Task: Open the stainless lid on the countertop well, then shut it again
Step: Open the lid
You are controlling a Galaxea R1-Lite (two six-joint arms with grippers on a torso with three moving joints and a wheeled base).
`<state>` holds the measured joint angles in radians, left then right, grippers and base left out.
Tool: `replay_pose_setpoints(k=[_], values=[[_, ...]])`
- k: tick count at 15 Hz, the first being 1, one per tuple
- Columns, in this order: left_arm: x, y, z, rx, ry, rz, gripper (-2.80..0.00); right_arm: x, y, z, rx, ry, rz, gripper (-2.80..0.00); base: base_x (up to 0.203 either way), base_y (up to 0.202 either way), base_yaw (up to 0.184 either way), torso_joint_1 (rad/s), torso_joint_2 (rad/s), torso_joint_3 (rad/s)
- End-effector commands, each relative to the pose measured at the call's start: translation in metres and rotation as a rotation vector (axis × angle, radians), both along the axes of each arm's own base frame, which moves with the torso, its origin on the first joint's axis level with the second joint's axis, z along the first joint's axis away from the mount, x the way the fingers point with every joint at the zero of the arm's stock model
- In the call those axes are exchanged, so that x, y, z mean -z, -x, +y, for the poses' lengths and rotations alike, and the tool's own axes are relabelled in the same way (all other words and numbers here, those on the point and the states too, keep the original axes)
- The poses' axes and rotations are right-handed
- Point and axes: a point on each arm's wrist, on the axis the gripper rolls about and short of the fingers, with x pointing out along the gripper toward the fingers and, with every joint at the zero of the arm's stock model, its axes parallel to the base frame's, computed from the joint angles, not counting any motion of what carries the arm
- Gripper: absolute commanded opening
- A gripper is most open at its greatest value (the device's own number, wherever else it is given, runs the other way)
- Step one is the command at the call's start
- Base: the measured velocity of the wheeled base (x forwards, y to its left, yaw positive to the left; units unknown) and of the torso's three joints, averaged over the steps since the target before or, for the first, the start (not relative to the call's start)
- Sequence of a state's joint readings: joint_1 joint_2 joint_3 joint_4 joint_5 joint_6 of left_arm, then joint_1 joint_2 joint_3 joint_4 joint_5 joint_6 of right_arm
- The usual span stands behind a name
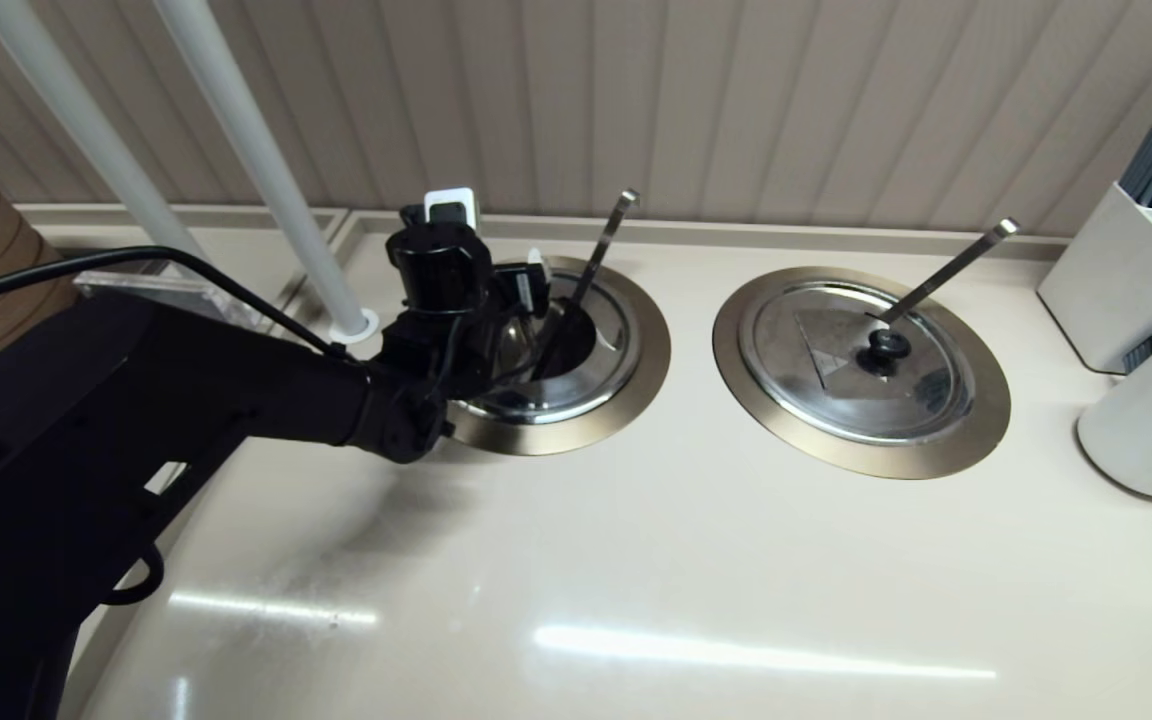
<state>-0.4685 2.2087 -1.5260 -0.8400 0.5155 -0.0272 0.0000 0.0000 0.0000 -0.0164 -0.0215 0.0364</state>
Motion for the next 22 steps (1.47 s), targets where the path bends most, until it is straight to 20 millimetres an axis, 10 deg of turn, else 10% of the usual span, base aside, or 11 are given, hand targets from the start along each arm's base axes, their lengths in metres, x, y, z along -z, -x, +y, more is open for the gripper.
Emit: replay_pose_setpoints(k=[1, 22], values=[[-0.004, 0.0, 0.004, -0.011, 0.007, -0.011, 0.0, 0.001, 0.0, 0.0, 0.0, 0.0, 0.004, -2.8, 0.0, 0.0, 0.0, 0.0, 0.0, 0.0], [-0.047, 0.001, 0.072, -0.1, 0.014, -0.096, 0.0, 0.001, 0.0, 0.0, 0.0, 0.0, 0.004, -2.8, 0.0, 0.0, 0.0, 0.0, 0.0, 0.0]])
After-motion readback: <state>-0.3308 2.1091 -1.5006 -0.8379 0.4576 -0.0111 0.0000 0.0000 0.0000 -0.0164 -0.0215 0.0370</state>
